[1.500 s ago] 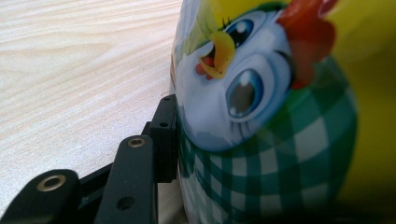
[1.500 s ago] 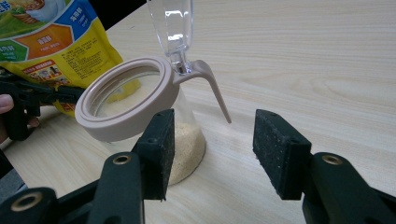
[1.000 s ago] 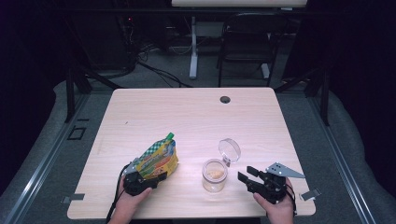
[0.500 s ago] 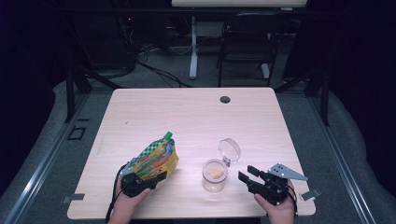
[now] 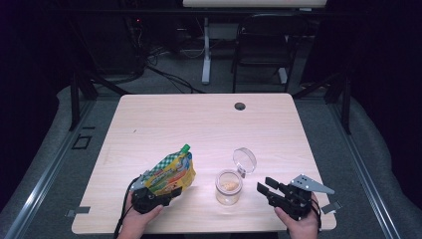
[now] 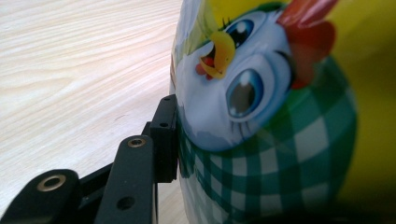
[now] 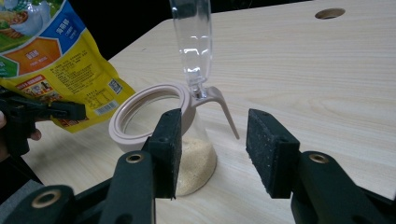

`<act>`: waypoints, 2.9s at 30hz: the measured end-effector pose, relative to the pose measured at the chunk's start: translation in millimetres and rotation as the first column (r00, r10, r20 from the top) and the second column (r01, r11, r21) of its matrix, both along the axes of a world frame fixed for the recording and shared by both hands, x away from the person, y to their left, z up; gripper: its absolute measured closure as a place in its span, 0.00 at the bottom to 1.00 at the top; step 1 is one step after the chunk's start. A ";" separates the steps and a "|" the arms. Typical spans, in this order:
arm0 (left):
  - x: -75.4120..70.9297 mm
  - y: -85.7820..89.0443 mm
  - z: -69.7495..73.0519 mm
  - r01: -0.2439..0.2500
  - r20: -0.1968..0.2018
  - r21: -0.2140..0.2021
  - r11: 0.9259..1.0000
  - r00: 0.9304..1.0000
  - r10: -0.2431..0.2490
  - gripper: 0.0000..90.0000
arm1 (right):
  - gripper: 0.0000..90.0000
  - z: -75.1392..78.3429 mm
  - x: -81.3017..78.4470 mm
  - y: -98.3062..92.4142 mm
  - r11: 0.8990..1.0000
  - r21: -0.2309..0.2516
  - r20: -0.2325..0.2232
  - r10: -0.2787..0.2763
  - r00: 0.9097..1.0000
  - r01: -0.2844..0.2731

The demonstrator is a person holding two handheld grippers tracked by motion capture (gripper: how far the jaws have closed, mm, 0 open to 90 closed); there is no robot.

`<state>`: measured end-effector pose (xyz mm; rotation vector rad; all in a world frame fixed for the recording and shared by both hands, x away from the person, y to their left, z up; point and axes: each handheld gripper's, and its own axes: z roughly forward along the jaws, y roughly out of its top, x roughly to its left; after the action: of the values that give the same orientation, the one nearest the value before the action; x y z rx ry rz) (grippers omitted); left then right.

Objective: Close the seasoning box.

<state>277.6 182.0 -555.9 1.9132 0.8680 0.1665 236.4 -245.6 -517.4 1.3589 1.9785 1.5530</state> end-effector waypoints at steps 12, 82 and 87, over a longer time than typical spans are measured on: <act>-8.2 -16.0 1.9 0.063 0.010 0.037 0.997 0.998 -0.064 0.66 | 0.64 9.4 -6.7 8.6 0.999 -0.035 0.032 0.031 0.999 -0.029; -22.6 -36.0 16.3 -0.184 0.339 0.528 0.829 0.941 -0.007 0.66 | 0.74 44.0 -1.4 95.9 0.954 -0.235 0.118 0.219 0.968 -0.187; -23.1 -38.2 16.1 -0.193 0.356 0.553 0.811 0.934 -0.021 0.66 | 0.80 42.4 -2.2 95.4 0.950 -0.238 0.097 0.228 0.969 -0.200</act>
<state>254.6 143.8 -539.8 2.3037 0.7054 0.8957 234.2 -150.2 -475.0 0.9629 2.2055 1.4057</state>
